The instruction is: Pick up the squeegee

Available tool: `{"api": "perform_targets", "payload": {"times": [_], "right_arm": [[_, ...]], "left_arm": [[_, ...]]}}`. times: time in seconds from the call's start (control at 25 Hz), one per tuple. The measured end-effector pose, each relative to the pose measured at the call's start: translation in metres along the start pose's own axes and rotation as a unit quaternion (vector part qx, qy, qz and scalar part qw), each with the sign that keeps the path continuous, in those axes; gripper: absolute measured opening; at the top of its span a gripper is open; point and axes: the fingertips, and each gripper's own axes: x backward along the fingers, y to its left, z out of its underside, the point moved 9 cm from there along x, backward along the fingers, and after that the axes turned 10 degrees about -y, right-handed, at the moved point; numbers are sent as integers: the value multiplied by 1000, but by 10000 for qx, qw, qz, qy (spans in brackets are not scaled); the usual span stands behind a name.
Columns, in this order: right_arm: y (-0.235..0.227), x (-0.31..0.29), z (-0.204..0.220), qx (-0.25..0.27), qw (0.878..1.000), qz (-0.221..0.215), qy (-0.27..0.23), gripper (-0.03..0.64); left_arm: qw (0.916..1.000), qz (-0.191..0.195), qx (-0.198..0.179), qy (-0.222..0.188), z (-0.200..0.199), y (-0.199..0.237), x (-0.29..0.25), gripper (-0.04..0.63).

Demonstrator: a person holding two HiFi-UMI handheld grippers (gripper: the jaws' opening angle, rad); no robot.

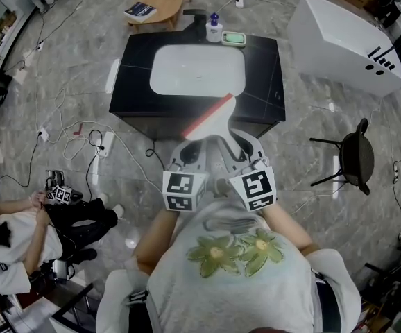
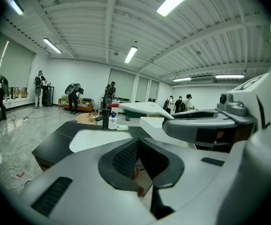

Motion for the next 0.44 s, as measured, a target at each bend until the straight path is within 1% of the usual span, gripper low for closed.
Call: {"api": "perform_targets", "payload": {"times": [0.44], "right_arm": [[4, 5, 5, -5, 10000, -3, 77, 95]], "left_arm": [[10000, 33, -16, -24, 6, 0, 2, 11]]}}
